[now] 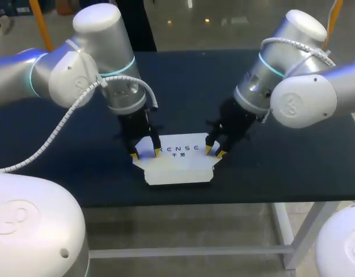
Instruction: Assemble the packaging by folding the flat box into shape, placing the metal phone stand inside, and closing the box properly
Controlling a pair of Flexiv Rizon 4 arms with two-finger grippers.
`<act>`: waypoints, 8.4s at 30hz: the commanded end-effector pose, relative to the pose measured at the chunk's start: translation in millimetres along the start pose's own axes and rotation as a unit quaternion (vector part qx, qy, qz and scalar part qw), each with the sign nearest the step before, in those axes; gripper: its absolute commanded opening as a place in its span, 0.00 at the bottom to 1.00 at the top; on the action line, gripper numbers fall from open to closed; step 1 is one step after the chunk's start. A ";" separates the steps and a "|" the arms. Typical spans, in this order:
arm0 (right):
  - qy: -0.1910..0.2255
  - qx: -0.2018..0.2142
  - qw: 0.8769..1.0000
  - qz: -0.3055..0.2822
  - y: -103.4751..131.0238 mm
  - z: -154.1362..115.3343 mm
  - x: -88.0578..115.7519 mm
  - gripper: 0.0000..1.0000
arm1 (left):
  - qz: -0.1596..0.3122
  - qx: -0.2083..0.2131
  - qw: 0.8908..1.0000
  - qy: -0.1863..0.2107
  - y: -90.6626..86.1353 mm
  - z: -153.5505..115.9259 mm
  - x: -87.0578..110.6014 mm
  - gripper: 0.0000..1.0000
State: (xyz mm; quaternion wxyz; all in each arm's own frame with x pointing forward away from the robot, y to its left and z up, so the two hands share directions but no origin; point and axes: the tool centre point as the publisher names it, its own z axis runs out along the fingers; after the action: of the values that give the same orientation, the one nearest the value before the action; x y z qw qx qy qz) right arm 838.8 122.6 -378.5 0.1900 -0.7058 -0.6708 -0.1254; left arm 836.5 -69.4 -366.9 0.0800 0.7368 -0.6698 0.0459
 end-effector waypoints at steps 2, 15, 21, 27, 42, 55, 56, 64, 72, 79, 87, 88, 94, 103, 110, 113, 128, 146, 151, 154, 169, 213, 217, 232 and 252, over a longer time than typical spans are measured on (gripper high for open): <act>0.013 -0.012 1.000 -0.002 -3.6 3.4 -4.8 0.38 | 0.004 0.010 1.000 0.009 5.0 2.0 -6.2 0.65; 0.039 -0.023 0.999 0.000 -1.1 9.9 -7.9 0.40 | 0.020 0.014 0.999 0.021 1.0 8.3 -2.8 0.64; 0.061 -0.026 0.998 -0.002 0.5 12.0 -5.8 0.41 | 0.031 0.020 0.999 0.027 -1.3 11.6 -0.1 0.65; 0.081 -0.030 0.996 -0.003 1.1 13.5 -4.6 0.42 | 0.044 0.029 0.998 0.041 -1.6 14.0 0.0 0.66; 0.116 -0.035 0.993 -0.004 3.6 12.8 -1.1 0.42 | 0.083 0.055 0.988 0.120 3.4 14.7 -5.1 0.64; 0.143 -0.033 0.989 -0.003 8.5 16.3 1.6 0.42 | 0.107 0.055 0.982 0.147 -1.7 16.5 0.2 0.64; 0.144 -0.033 0.989 -0.003 9.1 17.2 2.2 0.42 | 0.108 0.055 0.982 0.147 -2.1 16.8 1.1 0.64; 0.145 -0.025 0.989 -0.029 8.4 21.2 7.0 0.46 | 0.113 0.049 0.982 0.146 -4.9 17.5 3.5 0.62; 0.147 -0.021 0.988 -0.043 7.3 21.3 7.1 0.47 | 0.115 0.046 0.981 0.149 -6.7 18.5 3.5 0.62; 0.148 -0.014 0.988 -0.047 7.2 22.6 7.1 0.47 | 0.117 0.046 0.980 0.152 -6.5 19.1 3.2 0.61; 0.150 -0.009 0.988 -0.046 7.1 23.2 7.2 0.47 | 0.120 0.051 0.977 0.168 -4.3 19.7 0.6 0.60; 0.150 -0.009 0.988 -0.046 7.1 23.2 7.2 0.47 | 0.121 0.052 0.977 0.170 -3.8 19.6 0.3 0.60; 0.152 -0.008 0.987 -0.044 7.2 23.3 7.0 0.47 | 0.125 0.054 0.974 0.180 -3.0 19.3 -1.2 0.61; 0.153 -0.005 0.987 -0.044 8.1 23.1 8.1 0.46 | 0.124 0.051 0.974 0.180 -5.9 20.5 0.7 0.58; 0.154 -0.005 0.987 -0.044 8.5 21.9 8.3 0.46 | 0.124 0.050 0.975 0.179 -7.0 20.5 1.0 0.64; 0.154 -0.005 0.987 -0.044 8.5 21.9 8.3 0.46 | 0.124 0.050 0.975 0.179 -7.0 20.5 1.0 0.69; 0.154 -0.005 0.987 -0.044 8.5 21.9 8.3 0.45 | 0.124 0.050 0.975 0.179 -7.0 20.5 1.0 0.62; 0.154 -0.005 0.987 -0.044 8.5 21.9 8.3 0.45 | 0.124 0.050 0.975 0.179 -7.0 20.5 1.0 0.61; 0.154 -0.005 0.987 -0.044 8.5 21.9 8.3 0.44 | 0.124 0.050 0.975 0.179 -7.0 20.5 1.0 0.62; 0.154 -0.005 0.987 -0.044 8.5 21.9 8.3 0.44 | 0.124 0.050 0.975 0.179 -7.0 20.5 1.0 0.62; 0.158 0.002 0.986 -0.049 9.3 23.5 9.2 0.44 | 0.144 0.042 0.968 0.203 -4.4 19.0 -5.4 0.50; 0.165 0.016 0.985 -0.049 11.0 20.6 8.3 0.45 | 0.172 0.013 0.957 0.233 -5.3 12.0 -4.6 0.66; 0.165 0.017 0.985 -0.047 10.5 19.1 7.3 0.45 | 0.175 0.008 0.955 0.239 -4.7 11.5 -6.4 0.65; 0.170 0.027 0.984 -0.049 9.5 20.9 13.5 0.44 | 0.186 -0.018 0.949 0.254 -4.1 12.0 0.0 0.58; 0.170 0.041 0.984 -0.040 7.9 15.7 19.8 0.45 | 0.170 -0.040 0.954 0.244 -1.1 4.9 1.6 0.62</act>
State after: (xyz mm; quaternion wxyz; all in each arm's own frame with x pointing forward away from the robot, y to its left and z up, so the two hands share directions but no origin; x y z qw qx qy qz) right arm 844.0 142.6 -385.6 0.3202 -0.6404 -0.6605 -0.2260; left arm 836.2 -65.9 -373.9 0.2617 0.5741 -0.7454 0.2153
